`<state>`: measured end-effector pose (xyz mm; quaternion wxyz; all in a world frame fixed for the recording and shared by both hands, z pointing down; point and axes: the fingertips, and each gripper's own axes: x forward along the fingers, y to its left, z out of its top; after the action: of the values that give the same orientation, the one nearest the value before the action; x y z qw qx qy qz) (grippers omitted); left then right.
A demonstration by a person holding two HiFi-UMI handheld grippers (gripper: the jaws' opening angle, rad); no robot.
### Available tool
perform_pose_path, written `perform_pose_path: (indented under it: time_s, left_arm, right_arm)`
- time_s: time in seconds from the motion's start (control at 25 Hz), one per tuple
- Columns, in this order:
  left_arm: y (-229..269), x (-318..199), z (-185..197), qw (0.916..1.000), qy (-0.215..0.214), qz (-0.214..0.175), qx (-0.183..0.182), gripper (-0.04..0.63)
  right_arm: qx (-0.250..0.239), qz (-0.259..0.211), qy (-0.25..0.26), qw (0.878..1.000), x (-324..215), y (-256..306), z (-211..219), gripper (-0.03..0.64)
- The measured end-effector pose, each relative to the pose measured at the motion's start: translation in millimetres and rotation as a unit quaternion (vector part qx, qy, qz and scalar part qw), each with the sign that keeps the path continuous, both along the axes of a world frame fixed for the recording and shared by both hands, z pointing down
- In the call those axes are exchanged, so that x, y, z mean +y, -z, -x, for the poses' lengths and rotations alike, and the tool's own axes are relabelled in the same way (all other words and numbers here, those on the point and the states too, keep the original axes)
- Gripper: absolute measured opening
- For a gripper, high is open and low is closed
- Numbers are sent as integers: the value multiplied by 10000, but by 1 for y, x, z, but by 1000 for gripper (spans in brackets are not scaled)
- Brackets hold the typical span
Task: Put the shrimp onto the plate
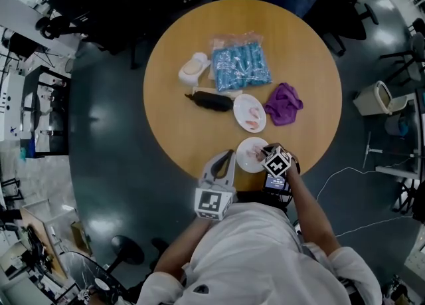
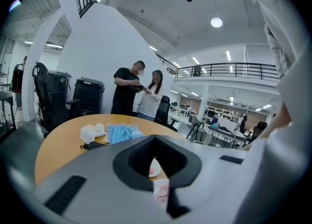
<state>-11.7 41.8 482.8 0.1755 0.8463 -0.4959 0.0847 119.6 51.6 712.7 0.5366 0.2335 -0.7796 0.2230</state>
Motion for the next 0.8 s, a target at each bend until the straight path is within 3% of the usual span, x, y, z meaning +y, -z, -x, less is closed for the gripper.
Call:
perform_pose_path:
  time_s: [0.52,0.8]
  left_arm:
    - [13,-15,-4,9997,-43,-229,70,8]
    - [18,-24,-11,9994,-121,-294,114,8]
  right_arm:
    - [-60,13,-240,9997,-4,5,-7,54]
    - [-174,-363,-288,9988,-40,29,-7,54]
